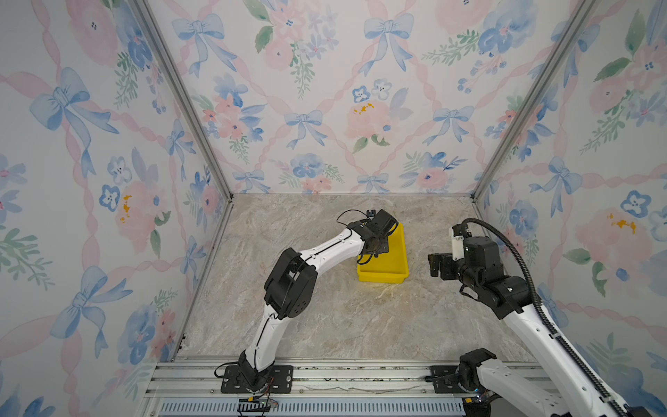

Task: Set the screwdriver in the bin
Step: 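Lift the screwdriver with the left gripper and carry it over the yellow bin, then lower the screwdriver into the bin and open the left gripper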

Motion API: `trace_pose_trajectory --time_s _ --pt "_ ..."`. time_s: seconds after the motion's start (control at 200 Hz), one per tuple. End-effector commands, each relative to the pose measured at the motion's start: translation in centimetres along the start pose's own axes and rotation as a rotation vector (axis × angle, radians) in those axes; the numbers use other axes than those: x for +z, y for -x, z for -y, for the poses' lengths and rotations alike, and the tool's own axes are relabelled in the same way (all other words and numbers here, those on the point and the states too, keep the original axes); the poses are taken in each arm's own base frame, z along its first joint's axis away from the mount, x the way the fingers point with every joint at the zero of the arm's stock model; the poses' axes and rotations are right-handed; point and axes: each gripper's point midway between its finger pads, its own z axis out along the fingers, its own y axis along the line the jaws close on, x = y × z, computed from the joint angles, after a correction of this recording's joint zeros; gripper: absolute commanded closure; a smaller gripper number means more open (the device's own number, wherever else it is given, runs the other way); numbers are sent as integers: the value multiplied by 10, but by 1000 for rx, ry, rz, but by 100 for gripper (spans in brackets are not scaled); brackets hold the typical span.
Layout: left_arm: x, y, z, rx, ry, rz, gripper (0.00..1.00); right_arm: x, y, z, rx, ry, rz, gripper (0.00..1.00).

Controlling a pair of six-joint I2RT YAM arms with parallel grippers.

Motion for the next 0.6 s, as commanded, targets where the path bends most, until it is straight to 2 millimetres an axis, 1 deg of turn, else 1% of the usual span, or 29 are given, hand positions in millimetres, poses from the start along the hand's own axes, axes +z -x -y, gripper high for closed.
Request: trace_pose_trajectory --time_s 0.0,0.205,0.595 --pt "10 -10 7 30 -2 -30 100 3 -9 4 7 -16 -27 3" --pt "28 -29 5 43 23 -67 100 5 -9 5 8 -20 -29 3" --pt "53 -45 -7 47 71 -104 100 5 -9 5 10 -24 -29 3"
